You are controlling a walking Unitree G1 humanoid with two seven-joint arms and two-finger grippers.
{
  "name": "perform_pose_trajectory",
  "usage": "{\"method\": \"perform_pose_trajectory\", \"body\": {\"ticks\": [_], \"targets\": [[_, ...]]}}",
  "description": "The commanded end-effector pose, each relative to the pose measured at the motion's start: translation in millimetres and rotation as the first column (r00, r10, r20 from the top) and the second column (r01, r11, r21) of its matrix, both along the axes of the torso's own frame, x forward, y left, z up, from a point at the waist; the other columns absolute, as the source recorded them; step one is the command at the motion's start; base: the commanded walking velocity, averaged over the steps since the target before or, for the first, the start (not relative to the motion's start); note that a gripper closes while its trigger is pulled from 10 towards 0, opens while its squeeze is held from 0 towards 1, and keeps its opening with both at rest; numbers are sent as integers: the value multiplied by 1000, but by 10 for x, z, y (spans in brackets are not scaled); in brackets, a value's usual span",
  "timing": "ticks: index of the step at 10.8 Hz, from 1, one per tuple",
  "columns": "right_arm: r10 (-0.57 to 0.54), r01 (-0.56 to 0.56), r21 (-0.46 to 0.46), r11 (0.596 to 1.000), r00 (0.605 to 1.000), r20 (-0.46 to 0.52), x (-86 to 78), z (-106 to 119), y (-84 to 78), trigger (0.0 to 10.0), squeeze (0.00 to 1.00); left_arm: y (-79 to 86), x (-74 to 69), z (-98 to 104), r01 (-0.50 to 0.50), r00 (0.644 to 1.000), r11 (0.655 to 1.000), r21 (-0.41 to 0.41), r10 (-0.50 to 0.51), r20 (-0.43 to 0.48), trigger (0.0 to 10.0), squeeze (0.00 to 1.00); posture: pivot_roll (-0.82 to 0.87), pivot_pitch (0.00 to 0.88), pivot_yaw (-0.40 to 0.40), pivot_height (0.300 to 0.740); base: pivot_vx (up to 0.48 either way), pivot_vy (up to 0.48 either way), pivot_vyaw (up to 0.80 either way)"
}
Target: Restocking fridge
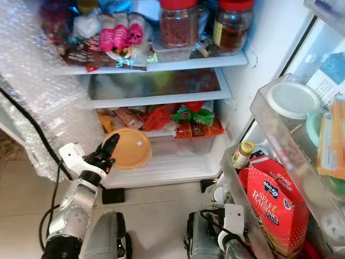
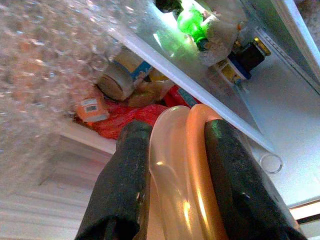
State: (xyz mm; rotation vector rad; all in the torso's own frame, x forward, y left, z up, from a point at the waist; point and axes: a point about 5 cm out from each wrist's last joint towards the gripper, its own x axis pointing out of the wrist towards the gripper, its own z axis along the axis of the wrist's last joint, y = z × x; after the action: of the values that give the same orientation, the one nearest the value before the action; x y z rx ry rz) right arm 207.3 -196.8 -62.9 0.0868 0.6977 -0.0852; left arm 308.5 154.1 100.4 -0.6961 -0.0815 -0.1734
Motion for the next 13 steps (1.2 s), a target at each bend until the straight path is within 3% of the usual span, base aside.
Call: {"method": "perform_pose_trajectory", "body": {"ticks": [1,3,13], "targets": [[-5,8,16,1000,985,-171,-370,-227,28,10000,0,3,9,44,5,1000,1000,-13,-4,17,10000,0,-71,238,40,606,0,0,0],[-3,6,19,1000,986,-168,-369,-226,31,10000,0,32,67,97,-19,999,995,-101,22,30,10000,0,-70,238,40,606,0,0,0],[6,-1,27,1000,985,-173,-366,-226,32,10000,0,-19,109,116,8,999,997,-82,-5,38,10000,0,-72,243,37,606,0,0,0]]}}
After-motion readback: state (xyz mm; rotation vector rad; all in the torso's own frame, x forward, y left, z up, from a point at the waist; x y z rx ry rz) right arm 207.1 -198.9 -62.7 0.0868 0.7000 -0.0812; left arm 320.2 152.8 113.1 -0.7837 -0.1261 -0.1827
